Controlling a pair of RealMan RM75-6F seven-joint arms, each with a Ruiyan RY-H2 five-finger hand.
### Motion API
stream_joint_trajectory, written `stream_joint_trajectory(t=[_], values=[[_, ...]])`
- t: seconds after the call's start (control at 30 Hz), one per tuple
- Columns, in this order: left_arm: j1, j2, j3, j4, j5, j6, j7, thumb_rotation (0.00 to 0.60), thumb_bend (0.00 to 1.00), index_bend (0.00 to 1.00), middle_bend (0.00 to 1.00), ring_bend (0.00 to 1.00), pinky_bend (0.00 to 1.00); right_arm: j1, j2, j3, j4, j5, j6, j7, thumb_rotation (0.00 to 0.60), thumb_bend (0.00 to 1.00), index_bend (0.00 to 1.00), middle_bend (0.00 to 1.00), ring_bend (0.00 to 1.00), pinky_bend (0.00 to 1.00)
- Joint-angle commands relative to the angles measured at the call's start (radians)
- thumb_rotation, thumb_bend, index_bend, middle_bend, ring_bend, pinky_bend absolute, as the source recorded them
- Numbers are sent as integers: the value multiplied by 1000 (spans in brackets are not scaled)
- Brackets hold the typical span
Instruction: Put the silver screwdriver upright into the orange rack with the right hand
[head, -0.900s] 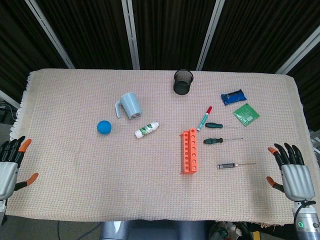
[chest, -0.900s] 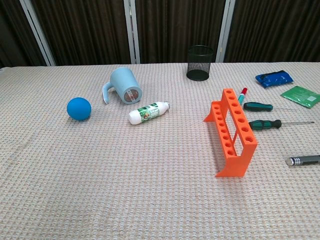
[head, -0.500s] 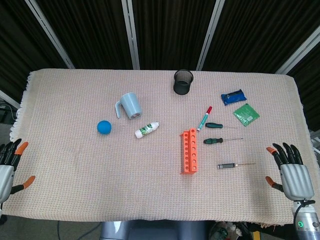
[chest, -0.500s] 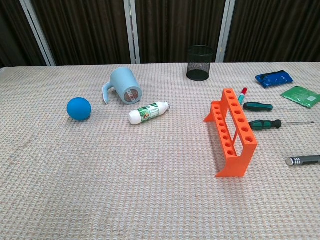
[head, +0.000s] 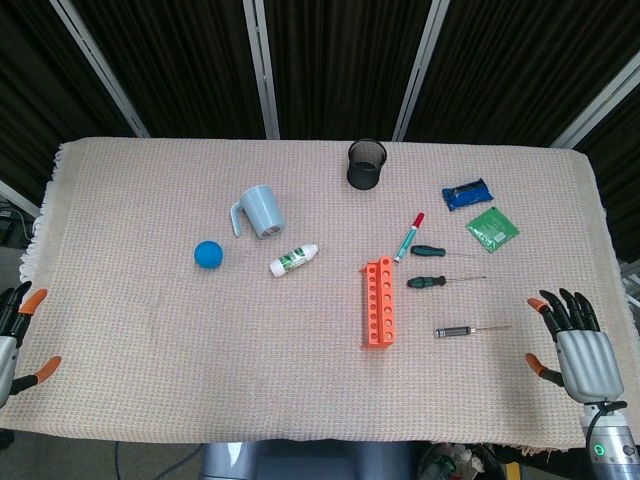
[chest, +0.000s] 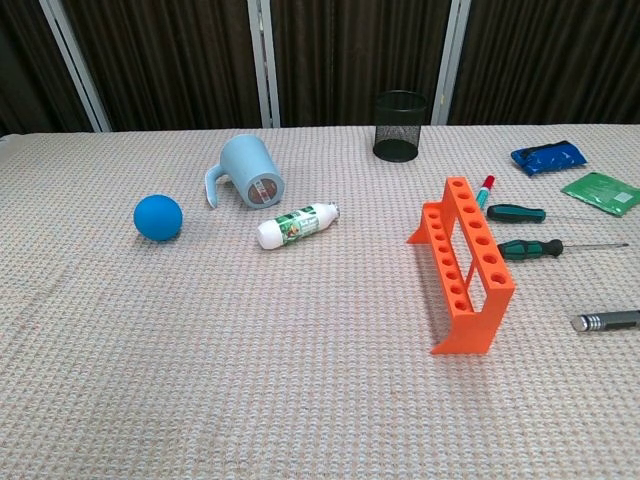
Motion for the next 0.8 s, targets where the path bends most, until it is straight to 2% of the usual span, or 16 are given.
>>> stream_joint_trajectory(t=[0.03, 0.27, 0.47, 0.63, 0.8], values=[[-1, 5, 1, -6, -1, -6, 4, 600, 180, 108, 0, 0, 0, -2, -3, 1, 1, -3, 6, 4, 600, 179, 211, 121, 1, 0], [-7, 1, -5, -2, 5, -9, -5, 600, 181, 114, 0, 0, 0, 13, -15, 8, -14, -21, 8, 3, 600, 223, 282, 143, 10, 0], [-15, 6, -5, -5, 15, -21, -10, 600, 181, 115, 0, 0, 0, 79, -8, 20, -62, -20, -88, -19, 600, 232, 334, 150, 12, 0], [-23, 10, -17, -5, 13, -21, -11, 600, 180, 116, 0, 0, 0, 150, -11, 46, -103, 29, -195, -133, 600, 232, 355, 151, 4, 0], [-30, 14, -21, -7, 15, -28, -12, 600, 182, 116, 0, 0, 0, 191, -44, 70, -124, 92, -244, -240, 600, 234, 362, 151, 0, 0]])
